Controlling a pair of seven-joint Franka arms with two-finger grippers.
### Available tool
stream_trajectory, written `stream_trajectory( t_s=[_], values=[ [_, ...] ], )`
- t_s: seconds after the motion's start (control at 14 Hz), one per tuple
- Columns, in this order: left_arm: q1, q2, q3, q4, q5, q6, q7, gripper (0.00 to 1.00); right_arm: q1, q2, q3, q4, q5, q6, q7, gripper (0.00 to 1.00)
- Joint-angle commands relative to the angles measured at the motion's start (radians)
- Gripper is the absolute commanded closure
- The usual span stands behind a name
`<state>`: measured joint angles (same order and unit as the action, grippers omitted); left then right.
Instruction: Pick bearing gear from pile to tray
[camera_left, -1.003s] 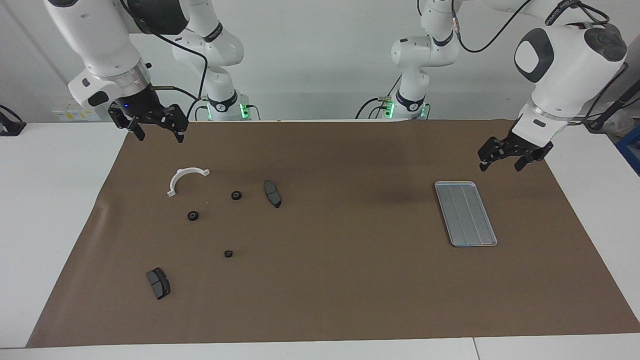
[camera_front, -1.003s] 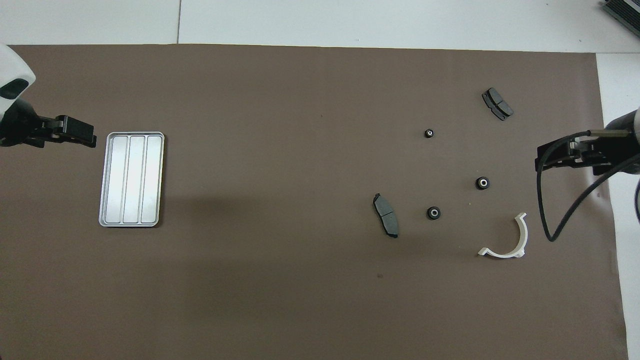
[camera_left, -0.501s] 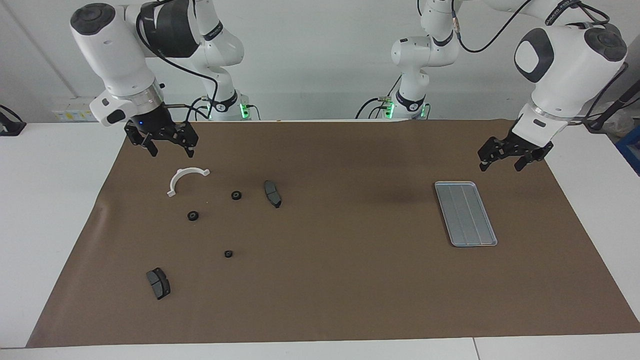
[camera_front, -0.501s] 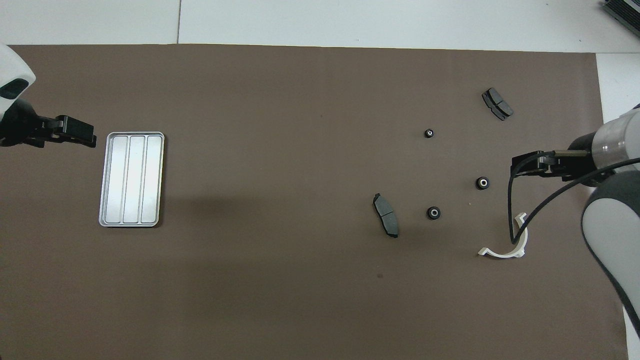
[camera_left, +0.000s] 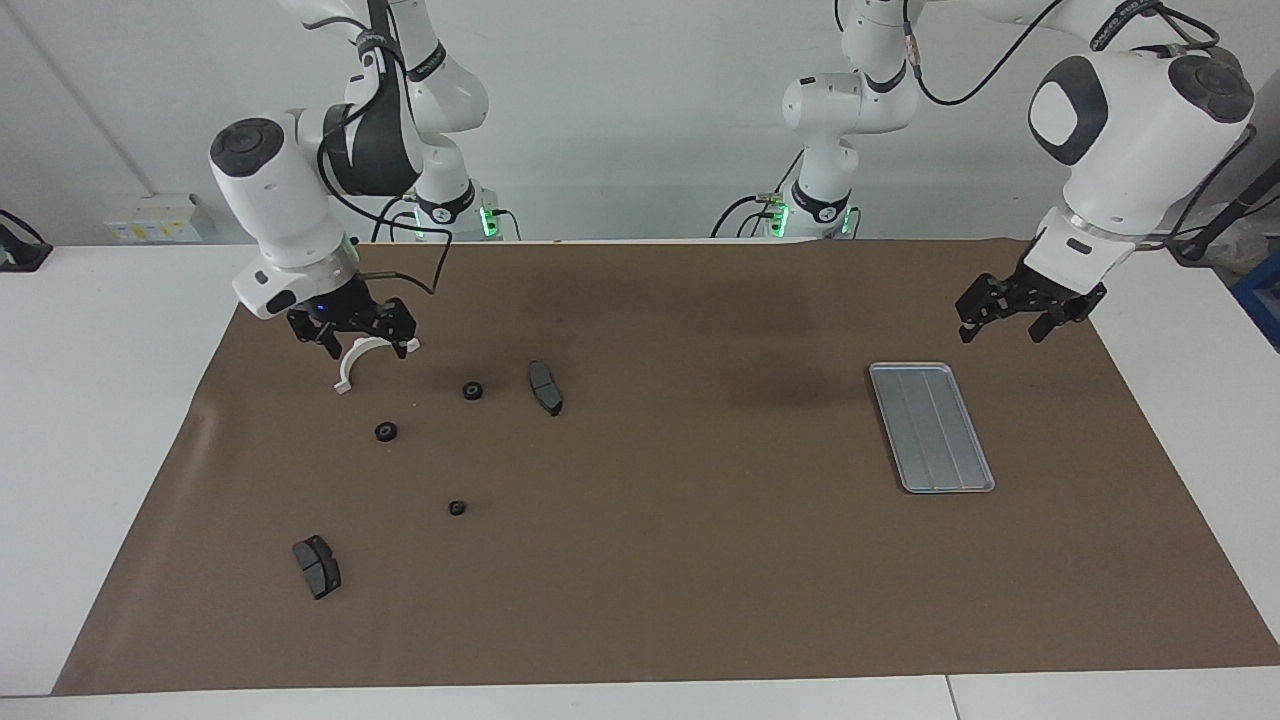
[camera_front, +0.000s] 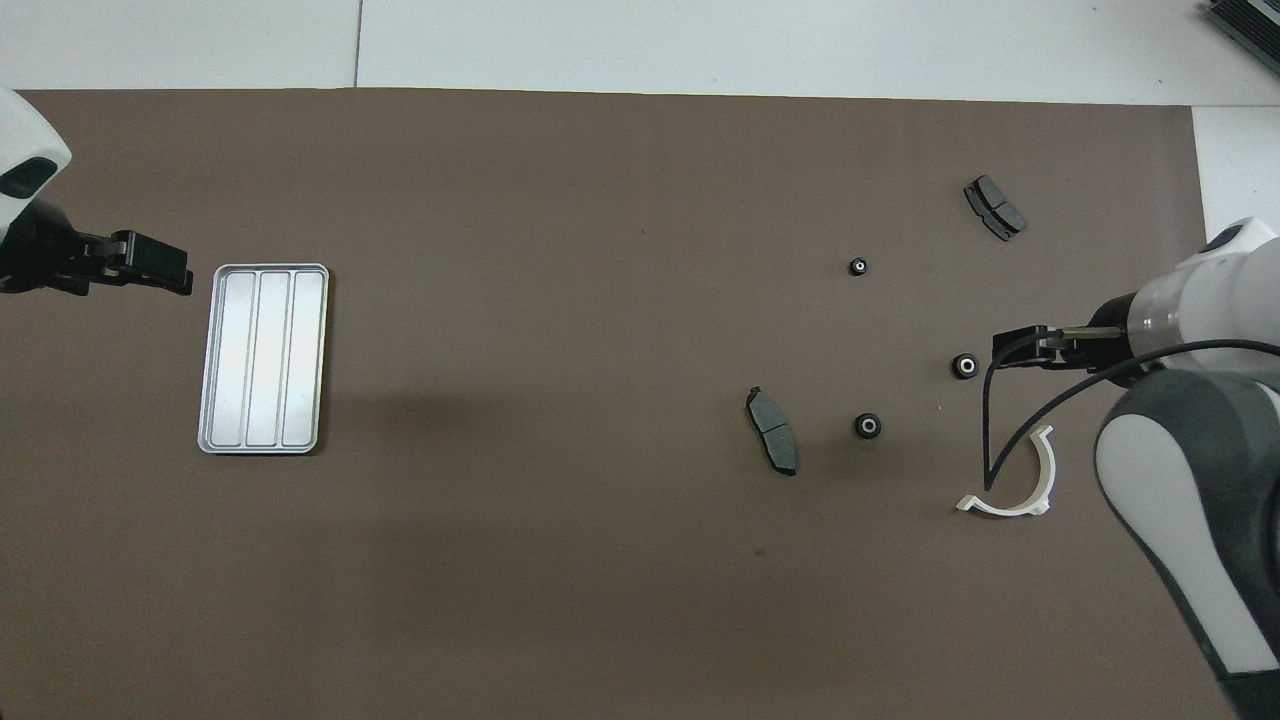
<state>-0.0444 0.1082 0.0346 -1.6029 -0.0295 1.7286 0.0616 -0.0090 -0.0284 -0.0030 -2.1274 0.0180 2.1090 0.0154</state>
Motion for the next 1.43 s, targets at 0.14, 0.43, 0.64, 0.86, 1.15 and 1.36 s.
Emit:
stream_trajectory(
  t_s=[0.14, 0.43, 0.64, 0.86, 1.15, 1.36],
  values=[
    [0.003, -0.028, -0.001, -0.034, 0.005, 0.017, 0.009, 0.0, -0.034, 0.108, 0.001, -0.034, 0.016, 0.164, -0.055, 0.0],
    [0.003, -0.028, -0.001, -0.034, 0.005, 0.017, 0.009, 0.0, -0.032, 0.191, 0.001, -0.034, 0.016, 0.308, -0.06, 0.0],
    [0.003, -0.028, -0.001, -0.034, 0.005, 0.017, 0.007, 0.0, -0.031, 0.222, 0.001, -0.034, 0.016, 0.328, -0.083, 0.08],
    [0.003, -0.028, -0.001, -0.034, 0.005, 0.017, 0.009, 0.0, -0.032, 0.226, 0.001, -0.045, 0.016, 0.328, -0.094, 0.14],
    [0.003, -0.028, -0.001, -0.034, 0.005, 0.017, 0.009, 0.0, -0.032, 0.229, 0.001, -0.086, 0.016, 0.402, -0.095, 0.18],
    [0.003, -0.028, -0.001, -0.034, 0.005, 0.017, 0.007, 0.0, -0.032, 0.229, 0.001, -0.109, 0.016, 0.416, -0.095, 0.19]
  ],
)
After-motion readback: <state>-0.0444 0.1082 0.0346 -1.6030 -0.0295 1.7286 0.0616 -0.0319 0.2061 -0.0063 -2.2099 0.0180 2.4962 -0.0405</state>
